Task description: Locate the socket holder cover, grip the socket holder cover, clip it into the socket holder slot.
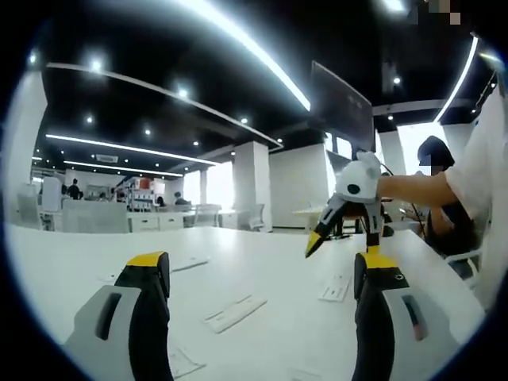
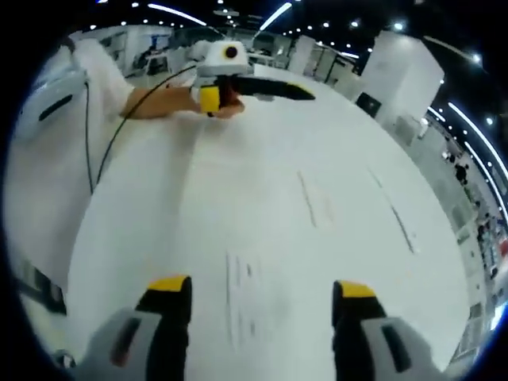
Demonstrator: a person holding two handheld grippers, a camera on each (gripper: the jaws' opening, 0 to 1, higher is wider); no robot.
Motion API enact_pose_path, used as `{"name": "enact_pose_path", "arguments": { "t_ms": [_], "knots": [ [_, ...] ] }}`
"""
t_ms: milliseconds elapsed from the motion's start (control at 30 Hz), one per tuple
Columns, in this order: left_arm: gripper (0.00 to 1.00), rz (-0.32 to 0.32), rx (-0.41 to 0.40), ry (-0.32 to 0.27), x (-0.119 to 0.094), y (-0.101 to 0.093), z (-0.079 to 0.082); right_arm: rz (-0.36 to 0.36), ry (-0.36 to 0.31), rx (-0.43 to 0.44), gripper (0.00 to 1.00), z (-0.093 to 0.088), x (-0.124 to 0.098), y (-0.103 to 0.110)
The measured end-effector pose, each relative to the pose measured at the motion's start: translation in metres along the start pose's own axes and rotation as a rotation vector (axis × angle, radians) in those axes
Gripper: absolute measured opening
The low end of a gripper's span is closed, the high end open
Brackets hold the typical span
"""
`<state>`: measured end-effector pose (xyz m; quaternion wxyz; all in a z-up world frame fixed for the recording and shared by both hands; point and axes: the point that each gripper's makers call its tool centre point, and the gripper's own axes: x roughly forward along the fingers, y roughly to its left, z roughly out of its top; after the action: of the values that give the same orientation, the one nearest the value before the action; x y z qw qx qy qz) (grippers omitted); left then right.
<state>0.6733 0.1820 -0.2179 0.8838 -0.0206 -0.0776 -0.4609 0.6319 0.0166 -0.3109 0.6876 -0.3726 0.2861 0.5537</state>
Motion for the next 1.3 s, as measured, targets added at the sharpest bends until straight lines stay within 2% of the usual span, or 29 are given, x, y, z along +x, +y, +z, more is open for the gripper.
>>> {"name": "enact_pose_path", "arguments": {
  "t_ms": [233,667,933,1300],
  "knots": [
    [0.95,-0.008,0.001,0.002,0.001,-0.001,0.0,0.072,0.08,0.01,0.6,-0.013,0.005,0.005],
    [0.95,-0.011,0.005,0.012,0.002,-0.001,-0.003,0.172,0.206,-0.001,0.55,-0.023,0.015,0.015],
    [0.95,-0.009,0.009,0.019,0.002,0.0,-0.006,0.208,0.258,0.002,0.47,-0.029,0.018,0.018],
    [0.95,-0.011,0.016,0.026,0.003,0.0,-0.006,0.221,0.27,-0.006,0.42,-0.03,0.02,0.017]
  ]
}}
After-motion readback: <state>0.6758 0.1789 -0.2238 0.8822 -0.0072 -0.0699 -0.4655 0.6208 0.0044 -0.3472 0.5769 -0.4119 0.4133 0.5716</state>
